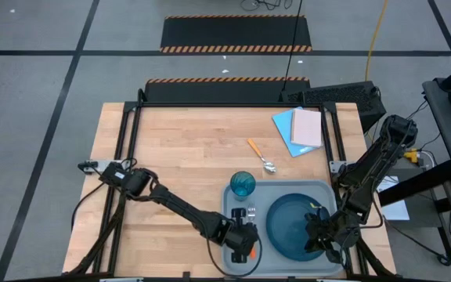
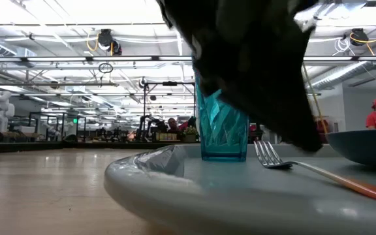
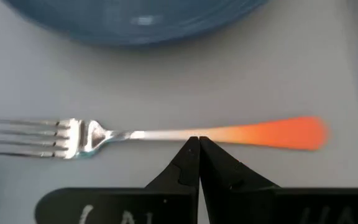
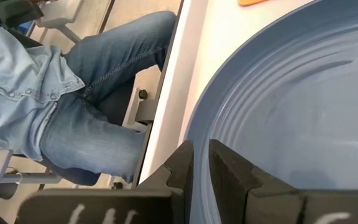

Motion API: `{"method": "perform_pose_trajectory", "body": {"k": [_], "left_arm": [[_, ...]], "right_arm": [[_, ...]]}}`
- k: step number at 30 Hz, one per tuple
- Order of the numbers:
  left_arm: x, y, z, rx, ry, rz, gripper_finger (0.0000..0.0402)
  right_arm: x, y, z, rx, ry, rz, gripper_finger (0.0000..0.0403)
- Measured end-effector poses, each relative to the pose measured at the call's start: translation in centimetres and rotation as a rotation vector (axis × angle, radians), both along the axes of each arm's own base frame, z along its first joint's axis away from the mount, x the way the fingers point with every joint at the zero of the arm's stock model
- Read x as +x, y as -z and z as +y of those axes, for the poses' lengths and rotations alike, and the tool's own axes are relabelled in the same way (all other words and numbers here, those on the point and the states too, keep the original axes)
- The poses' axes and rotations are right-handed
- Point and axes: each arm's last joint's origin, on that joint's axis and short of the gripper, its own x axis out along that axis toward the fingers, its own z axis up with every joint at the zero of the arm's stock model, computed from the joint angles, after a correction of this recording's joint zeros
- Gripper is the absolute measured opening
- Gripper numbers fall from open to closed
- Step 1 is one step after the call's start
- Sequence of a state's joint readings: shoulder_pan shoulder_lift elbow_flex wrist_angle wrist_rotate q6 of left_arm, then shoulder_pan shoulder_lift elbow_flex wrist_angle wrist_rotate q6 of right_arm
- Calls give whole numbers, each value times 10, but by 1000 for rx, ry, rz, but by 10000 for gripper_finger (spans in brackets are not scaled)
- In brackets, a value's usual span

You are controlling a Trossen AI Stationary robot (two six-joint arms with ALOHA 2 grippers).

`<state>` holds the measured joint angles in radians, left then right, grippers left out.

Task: Pick and place plate/cup/fork/spoon on tray
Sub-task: Adjust the orange fork

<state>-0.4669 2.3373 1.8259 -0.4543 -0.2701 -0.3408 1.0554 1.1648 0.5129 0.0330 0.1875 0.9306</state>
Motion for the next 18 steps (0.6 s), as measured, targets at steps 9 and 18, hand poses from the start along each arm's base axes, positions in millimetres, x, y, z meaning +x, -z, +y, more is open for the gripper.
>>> {"method": "perform_pose_trajectory", "body": {"k": [9, 18], "left_arm": [[4, 15, 1, 3, -20, 5, 5], [9, 14, 9, 24, -28, -19, 5]], "right_arm": [[0, 0, 0, -6, -3, -6, 43], [1, 0, -1, -13, 19, -22, 43]]}}
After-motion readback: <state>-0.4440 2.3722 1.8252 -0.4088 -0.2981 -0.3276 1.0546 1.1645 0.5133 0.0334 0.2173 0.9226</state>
